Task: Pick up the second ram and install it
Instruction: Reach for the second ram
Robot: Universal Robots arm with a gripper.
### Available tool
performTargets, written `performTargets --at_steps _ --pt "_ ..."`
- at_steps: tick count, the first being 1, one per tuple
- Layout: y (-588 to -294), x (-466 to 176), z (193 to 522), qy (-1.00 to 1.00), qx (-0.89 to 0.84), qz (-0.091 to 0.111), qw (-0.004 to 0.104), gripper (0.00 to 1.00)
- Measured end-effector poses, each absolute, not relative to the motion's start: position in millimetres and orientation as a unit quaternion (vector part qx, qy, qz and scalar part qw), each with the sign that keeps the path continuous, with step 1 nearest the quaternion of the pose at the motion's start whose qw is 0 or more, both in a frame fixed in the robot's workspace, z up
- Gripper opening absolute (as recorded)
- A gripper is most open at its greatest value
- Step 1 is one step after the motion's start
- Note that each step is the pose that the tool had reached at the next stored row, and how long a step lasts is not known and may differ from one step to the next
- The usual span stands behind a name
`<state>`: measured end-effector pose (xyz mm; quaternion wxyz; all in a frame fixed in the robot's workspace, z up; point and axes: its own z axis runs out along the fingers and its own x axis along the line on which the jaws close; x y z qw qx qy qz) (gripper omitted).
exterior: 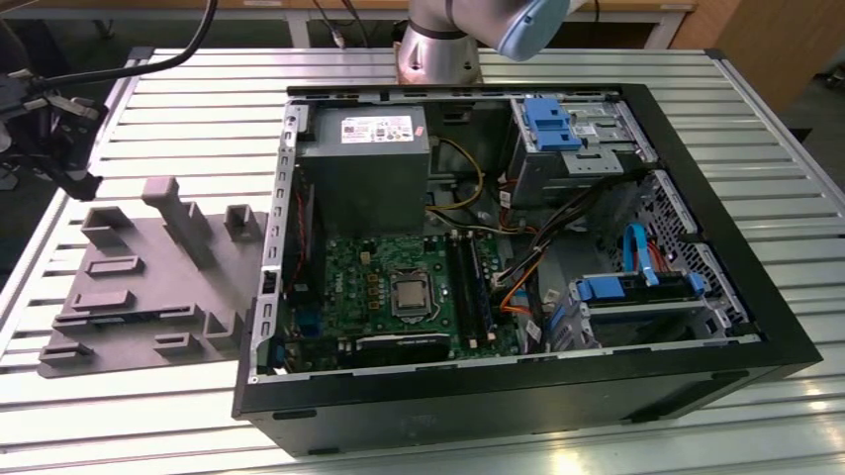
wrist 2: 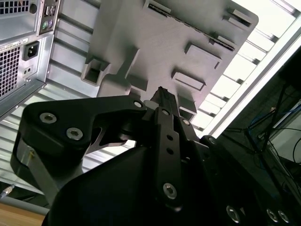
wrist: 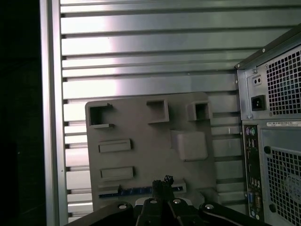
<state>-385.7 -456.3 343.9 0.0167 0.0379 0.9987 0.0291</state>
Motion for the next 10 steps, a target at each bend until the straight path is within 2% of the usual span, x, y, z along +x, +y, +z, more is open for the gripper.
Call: performTargets --at_steps 10 --pt "-458.9 -387.5 340.7 0.999 0.038 0.029 0.017 0.11"
